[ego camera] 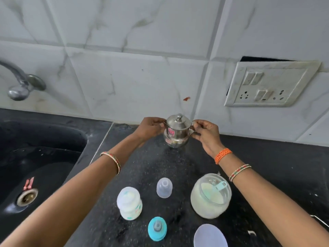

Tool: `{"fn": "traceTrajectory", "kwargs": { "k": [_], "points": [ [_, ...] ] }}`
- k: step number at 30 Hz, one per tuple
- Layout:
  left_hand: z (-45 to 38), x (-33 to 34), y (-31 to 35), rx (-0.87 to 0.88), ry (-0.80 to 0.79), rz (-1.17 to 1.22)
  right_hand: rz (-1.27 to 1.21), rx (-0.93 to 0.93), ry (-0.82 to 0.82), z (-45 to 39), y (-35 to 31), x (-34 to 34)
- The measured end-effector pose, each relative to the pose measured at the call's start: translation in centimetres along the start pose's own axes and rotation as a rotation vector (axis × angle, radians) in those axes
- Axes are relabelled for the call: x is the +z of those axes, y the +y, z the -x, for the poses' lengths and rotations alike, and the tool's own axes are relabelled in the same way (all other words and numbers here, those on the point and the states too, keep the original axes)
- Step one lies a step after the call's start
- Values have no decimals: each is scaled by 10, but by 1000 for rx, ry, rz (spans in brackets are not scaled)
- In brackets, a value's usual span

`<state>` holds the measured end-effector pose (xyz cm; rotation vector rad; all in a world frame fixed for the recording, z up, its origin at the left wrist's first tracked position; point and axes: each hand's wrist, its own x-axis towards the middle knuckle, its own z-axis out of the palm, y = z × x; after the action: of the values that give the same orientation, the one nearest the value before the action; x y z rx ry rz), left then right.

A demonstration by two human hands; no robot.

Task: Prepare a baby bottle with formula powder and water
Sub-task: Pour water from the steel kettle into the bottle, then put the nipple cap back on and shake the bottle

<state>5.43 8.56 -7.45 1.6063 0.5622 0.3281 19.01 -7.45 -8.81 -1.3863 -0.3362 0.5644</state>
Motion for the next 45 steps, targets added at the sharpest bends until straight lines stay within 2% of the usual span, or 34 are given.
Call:
{"fn": "traceTrajectory", "kwargs": {
  "k": [7, 11, 17, 20, 23, 25, 27, 29, 31, 34, 38, 41, 45],
  "points": [
    [-28, 5, -23, -93, 64, 211, 2, 47, 20, -30, 25, 5],
    [-37, -10, -30, -114, 103, 279, 13, 54, -29, -37, 30, 15],
    [-37, -17, -38, -117, 161, 285, 61, 64, -85, -40, 35, 24],
    [-33, -17, -37, -127, 170, 282, 180, 56, -97, -40, 29, 25],
    [-29, -18, -29, -129, 167, 178, 345, 51, -93, -36, 11, 24],
    [-22, -22, -16, -110, 211, 134, 538, -66, -40, -23, -8, 24],
    [-7, -24, 2, -71, 247, 203, 711, -279, -5, 0, -32, 27],
    [15, -24, 21, -19, 242, 286, 772, -445, -20, 28, -54, 35],
    [44, -21, 37, 37, 216, 297, 782, -514, -66, 59, -68, 44],
    [95, -17, 47, 129, 235, 289, 849, -464, -140, 112, -64, 50],
    [168, -25, 26, 207, 307, 406, 996, -324, -209, 181, -13, 45],
    [211, -31, -13, 186, 406, 438, 1052, -143, -318, 220, 26, 44],
    [234, -33, -67, 99, 539, 431, 1167, -131, -328, 246, 48, 50]
  ]
}}
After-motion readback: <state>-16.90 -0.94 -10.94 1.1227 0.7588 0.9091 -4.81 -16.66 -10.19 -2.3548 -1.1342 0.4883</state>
